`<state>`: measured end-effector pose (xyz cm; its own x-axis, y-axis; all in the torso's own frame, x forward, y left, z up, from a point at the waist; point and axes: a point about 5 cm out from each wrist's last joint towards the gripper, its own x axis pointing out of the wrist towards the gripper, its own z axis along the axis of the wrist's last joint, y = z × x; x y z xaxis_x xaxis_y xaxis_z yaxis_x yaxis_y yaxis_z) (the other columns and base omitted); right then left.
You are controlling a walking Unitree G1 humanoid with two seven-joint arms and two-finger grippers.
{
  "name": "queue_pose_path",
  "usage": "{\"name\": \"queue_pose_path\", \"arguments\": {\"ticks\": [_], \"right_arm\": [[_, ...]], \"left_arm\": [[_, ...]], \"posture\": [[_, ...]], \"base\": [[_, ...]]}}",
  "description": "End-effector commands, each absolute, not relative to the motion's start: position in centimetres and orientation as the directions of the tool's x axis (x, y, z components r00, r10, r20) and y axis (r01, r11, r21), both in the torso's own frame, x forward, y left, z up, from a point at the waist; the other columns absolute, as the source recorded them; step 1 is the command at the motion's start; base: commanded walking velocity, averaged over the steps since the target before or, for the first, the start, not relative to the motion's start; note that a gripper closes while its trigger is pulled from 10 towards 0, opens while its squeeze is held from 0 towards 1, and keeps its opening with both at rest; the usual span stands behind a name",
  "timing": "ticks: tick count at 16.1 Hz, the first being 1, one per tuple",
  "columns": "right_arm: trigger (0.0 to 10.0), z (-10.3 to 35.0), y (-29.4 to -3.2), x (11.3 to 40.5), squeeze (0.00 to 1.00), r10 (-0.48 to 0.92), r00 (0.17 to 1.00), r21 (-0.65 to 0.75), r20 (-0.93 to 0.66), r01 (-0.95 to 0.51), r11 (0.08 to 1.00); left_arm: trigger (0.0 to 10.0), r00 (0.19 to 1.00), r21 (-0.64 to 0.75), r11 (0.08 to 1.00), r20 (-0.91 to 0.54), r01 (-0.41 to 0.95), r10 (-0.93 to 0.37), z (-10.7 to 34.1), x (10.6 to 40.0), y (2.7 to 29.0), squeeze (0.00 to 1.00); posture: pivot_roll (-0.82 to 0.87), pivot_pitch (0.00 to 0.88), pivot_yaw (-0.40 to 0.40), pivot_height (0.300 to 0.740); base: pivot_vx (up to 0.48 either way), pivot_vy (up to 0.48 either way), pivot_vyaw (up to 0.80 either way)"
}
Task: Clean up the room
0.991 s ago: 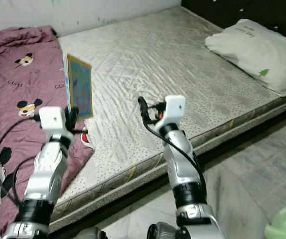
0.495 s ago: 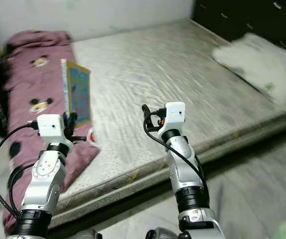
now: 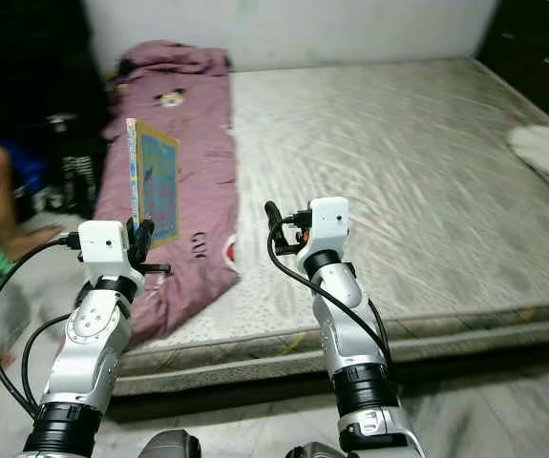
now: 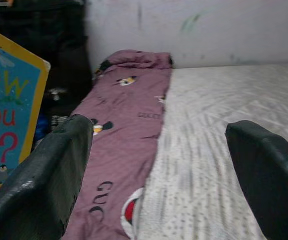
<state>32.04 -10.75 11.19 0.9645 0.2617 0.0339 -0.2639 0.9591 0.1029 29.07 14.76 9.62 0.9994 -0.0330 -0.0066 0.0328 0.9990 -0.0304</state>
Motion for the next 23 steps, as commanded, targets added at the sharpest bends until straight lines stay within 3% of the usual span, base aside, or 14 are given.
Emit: {"name": "queue_pose_path", "arguments": {"ticks": [1, 6, 20, 23], "right_arm": [[10.0, 11.6, -10.4, 32.2, 0.0, 0.271, 0.962, 0.1, 0.043, -0.274, 0.956], [10.0, 11.7, -10.3, 32.3, 0.0, 0.273, 0.961, 0.114, 0.049, -0.277, 0.954], [10.0, 11.8, -10.3, 32.3, 0.0, 0.266, 0.963, 0.118, 0.047, -0.27, 0.956], [10.0, 11.8, -10.3, 32.3, 0.0, 0.27, 0.961, 0.115, 0.051, -0.274, 0.955]], "left_arm": [[10.0, 0.997, -0.025, 0.998, 0.056, 0.051, -0.05, 11.2, 29.4, 14.6, 0.0], [10.0, 0.997, -0.028, 0.998, 0.06, 0.048, -0.046, 11.2, 29.3, 14.9, 0.0], [10.0, 0.993, -0.048, 0.994, 0.069, 0.101, -0.098, 11.5, 29.2, 14.0, 0.0], [10.0, 0.992, -0.052, 0.993, 0.07, 0.11, -0.106, 11.5, 29.2, 13.9, 0.0]], "posture": [[-0.09, 0.0, 0.024, 0.74], [-0.09, 0.0, 0.021, 0.74], [-0.09, 0.01, 0.017, 0.74], [-0.09, 0.01, 0.017, 0.74]], "base": [[0.0, 0.0, 0.79], [0.0, 0.0, 0.79], [0.0, 0.0, 0.0], [0.0, 0.0, 0.52]]}}
